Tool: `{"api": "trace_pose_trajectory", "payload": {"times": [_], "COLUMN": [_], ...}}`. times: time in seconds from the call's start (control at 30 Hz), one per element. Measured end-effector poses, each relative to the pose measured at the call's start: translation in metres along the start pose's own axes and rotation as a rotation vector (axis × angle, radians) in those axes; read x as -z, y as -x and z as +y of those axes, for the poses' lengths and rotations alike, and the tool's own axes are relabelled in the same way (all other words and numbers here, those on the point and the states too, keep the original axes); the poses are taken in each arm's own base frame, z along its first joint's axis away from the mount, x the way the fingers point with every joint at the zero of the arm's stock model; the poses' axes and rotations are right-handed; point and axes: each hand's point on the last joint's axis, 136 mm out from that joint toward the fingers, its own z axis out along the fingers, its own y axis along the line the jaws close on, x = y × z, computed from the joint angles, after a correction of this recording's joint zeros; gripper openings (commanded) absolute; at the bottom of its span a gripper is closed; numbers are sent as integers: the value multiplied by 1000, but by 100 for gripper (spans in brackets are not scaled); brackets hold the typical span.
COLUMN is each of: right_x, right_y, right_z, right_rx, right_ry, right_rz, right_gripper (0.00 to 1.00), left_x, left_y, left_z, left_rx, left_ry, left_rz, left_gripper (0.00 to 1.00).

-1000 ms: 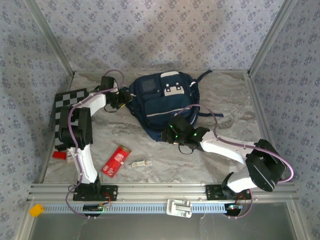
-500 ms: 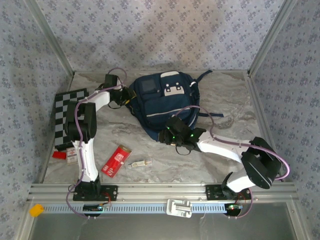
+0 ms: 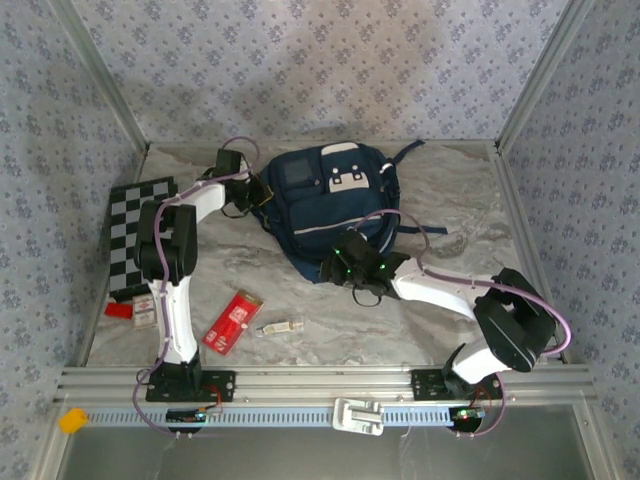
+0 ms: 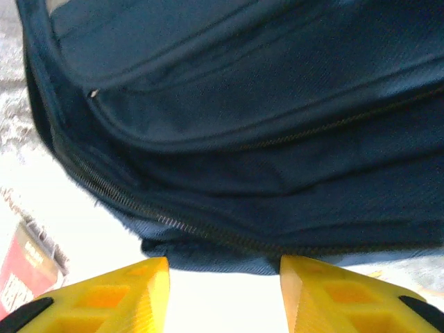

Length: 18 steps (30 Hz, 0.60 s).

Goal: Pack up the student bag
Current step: Rotate the student bag at the center of the table.

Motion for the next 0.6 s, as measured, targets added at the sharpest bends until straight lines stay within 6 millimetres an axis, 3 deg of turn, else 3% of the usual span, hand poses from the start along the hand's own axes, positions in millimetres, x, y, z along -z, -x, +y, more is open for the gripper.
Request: {"api": "trace_pose_trajectory", "payload": {"times": [0.23, 0.37, 0.6], "right_x": [1, 6, 7], "right_y": [46, 66, 112], "right_z": [-53, -87, -127], "right_rx": [-83, -101, -149], "right_ry": [-98, -182, -285], "right_rz": [-67, -98, -124], "right_gripper": [52, 60, 68], "left_x": [20, 25, 36], "left_y": [-47, -86, -138], "left_z": [-1, -9, -28], "left_rx": [0, 4, 66], "left_ry": [1, -5, -13], "left_rz": [28, 52, 47], "left_gripper": [0, 0, 0]}}
